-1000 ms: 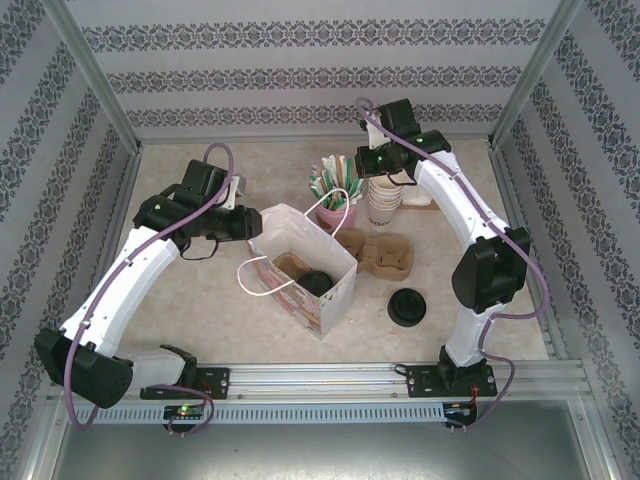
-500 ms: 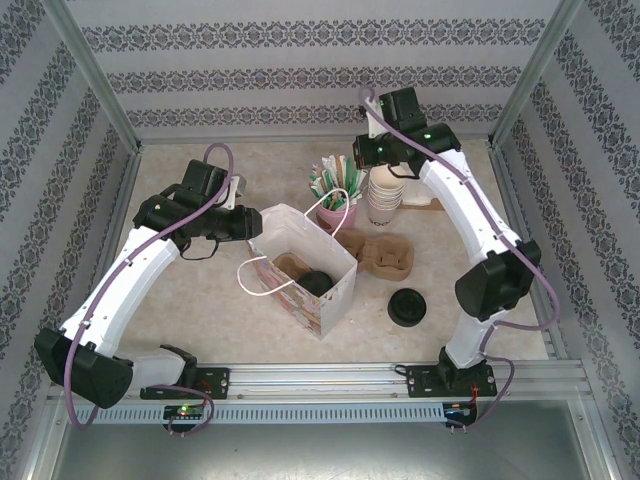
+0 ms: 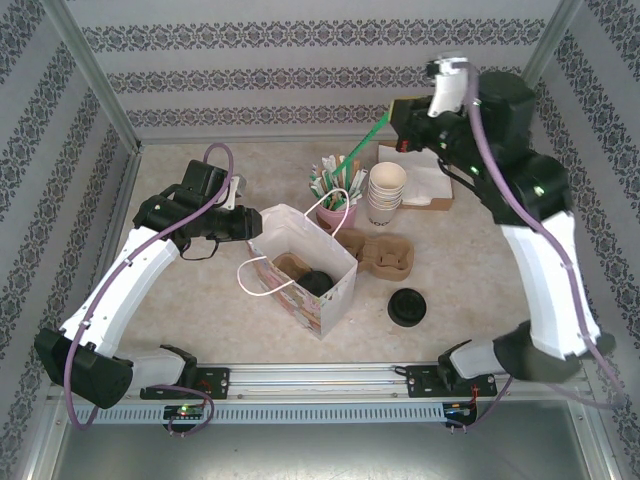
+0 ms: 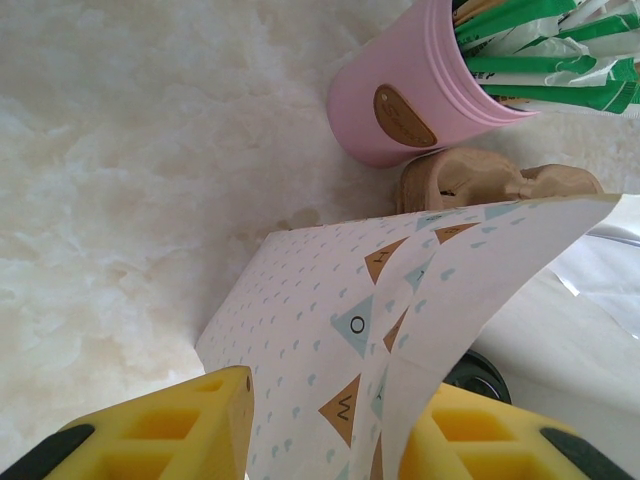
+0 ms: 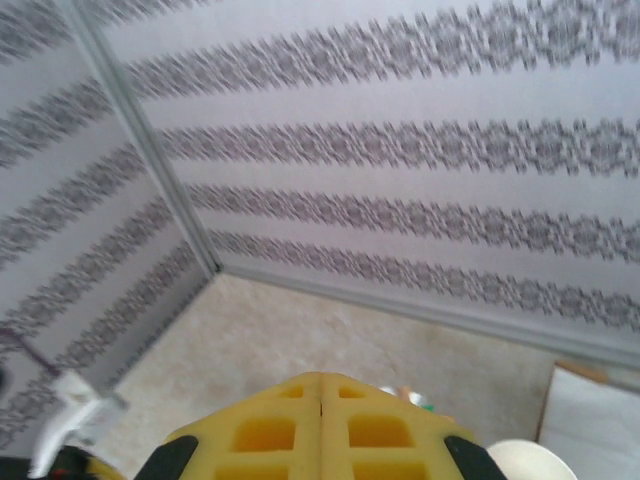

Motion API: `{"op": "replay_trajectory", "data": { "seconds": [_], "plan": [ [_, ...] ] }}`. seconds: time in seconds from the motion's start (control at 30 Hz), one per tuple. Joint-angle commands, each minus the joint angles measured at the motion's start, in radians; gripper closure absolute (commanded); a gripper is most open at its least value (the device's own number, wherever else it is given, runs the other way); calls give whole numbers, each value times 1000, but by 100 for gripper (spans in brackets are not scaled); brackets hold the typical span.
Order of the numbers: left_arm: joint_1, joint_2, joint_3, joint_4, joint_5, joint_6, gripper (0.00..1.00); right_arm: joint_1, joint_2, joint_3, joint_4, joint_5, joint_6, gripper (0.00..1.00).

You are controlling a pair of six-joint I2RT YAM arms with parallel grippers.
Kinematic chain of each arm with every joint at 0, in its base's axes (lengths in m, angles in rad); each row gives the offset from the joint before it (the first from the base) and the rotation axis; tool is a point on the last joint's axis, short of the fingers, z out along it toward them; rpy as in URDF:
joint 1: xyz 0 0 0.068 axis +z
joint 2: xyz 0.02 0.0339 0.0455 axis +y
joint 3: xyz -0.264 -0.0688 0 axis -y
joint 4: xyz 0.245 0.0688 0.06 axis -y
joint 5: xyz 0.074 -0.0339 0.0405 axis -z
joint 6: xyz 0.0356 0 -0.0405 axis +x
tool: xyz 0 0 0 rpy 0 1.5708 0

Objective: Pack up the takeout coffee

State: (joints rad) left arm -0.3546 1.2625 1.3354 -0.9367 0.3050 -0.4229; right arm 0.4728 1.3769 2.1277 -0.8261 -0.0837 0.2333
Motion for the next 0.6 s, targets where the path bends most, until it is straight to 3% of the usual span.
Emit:
{"op": "replay_trajectory", "data": {
  "seconds": [0.0, 0.27, 0.57],
  "plan": [
    [-15, -20, -9, -20, -16, 17, 62, 50, -67, 5, 51, 13, 26, 100],
    [-14, -24, -2, -25, -11, 4, 62, 271, -176, -46, 97, 0, 1, 100],
    [-14, -40, -13, -28, -14, -4, 62, 353, -166, -229, 142, -18, 39, 100]
  ]
}}
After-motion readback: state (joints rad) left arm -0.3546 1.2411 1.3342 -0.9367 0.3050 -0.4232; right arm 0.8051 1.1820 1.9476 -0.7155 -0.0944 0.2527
